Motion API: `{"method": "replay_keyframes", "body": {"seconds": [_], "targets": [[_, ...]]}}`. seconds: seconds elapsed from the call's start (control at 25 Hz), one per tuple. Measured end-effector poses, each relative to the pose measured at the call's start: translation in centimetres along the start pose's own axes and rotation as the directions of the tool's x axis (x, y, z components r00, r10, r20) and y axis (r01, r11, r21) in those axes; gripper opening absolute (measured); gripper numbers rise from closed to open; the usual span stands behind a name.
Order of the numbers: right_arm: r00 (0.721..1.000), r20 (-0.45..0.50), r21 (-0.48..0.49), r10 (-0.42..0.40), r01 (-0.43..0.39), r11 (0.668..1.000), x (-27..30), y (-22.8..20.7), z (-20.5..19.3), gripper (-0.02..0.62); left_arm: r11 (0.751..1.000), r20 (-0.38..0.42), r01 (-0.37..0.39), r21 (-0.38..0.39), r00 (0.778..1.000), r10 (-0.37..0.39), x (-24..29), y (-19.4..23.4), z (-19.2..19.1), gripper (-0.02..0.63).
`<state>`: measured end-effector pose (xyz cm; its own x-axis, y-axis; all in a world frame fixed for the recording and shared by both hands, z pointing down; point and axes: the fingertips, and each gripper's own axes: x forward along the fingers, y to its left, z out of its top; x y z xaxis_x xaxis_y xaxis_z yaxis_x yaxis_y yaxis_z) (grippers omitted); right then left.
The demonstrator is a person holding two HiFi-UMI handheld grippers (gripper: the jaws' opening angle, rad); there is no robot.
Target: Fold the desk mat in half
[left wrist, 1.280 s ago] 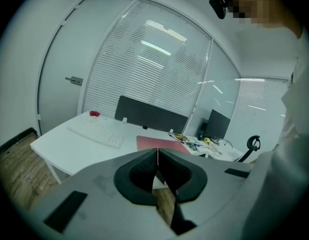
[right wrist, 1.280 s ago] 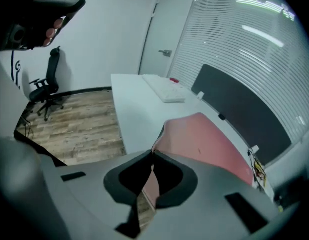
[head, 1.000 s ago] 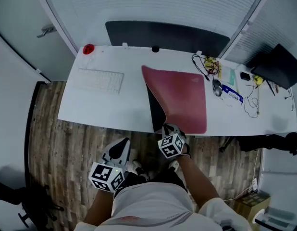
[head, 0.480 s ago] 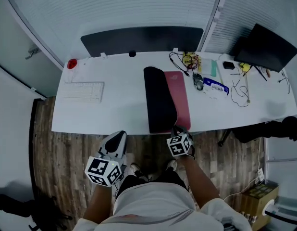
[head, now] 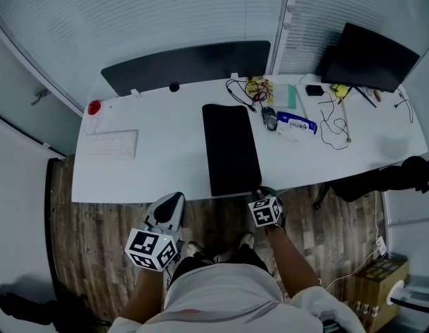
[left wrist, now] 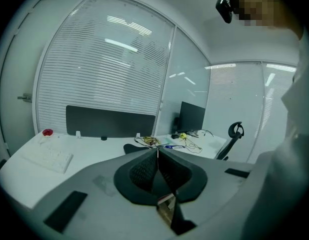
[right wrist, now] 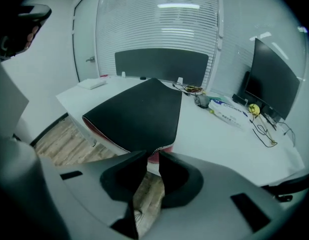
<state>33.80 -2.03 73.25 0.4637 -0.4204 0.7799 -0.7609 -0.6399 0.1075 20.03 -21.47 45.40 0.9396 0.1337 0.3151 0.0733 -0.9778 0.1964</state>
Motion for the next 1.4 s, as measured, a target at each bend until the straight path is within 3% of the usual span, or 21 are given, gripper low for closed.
{"method": "replay_keyframes", "body": {"seconds": [0.12,0.32,0.52,0.68,0.84,1.0,1.12,1.4], "targets": [[0.998,0.056,0.016,-0.023,0.022,1.000,-1.5,-1.0,0.8,0.161,1.000,0.013,0.015,0.008,1.000,-0.015,0.3,-0.5,0.6,0.017],[0.973,0.216,0.105,-0.081,0.059,0.993,-7.3,-3.3,4.6,0.133,0.998,0.049,0.050,0.026,0.997,-0.052,0.6,-1.0,2.1,0.017],[0.895,0.426,0.167,-0.132,0.066,0.984,-15.2,-4.6,10.5,0.056,0.994,0.095,0.093,0.057,0.991,-0.098,0.7,-1.7,3.9,0.017],[0.815,0.558,0.198,-0.159,0.056,0.979,-20.7,-4.6,14.9,0.052,0.990,0.126,0.117,0.084,0.984,-0.127,0.3,-1.6,5.4,0.017],[0.749,0.643,0.195,-0.159,0.040,0.980,-24.3,-3.3,18.3,0.052,0.989,0.144,0.119,0.088,0.981,-0.130,-0.5,-0.8,5.8,0.017],[0.703,0.695,0.185,-0.153,0.032,0.982,-26.9,-2.0,20.5,0.052,0.990,0.157,0.113,0.084,0.980,-0.125,-1.1,0.2,6.0,0.017],[0.693,0.707,0.174,-0.142,0.024,0.985,-27.5,-1.2,21.3,0.051,0.990,0.163,0.109,0.091,0.979,-0.123,-1.6,0.7,6.3,0.017],[0.707,0.701,0.122,-0.093,0.010,0.992,-26.8,0.7,22.5,0.051,0.990,0.168,0.103,0.093,0.979,-0.118,-2.1,1.5,6.8,0.017]]}}
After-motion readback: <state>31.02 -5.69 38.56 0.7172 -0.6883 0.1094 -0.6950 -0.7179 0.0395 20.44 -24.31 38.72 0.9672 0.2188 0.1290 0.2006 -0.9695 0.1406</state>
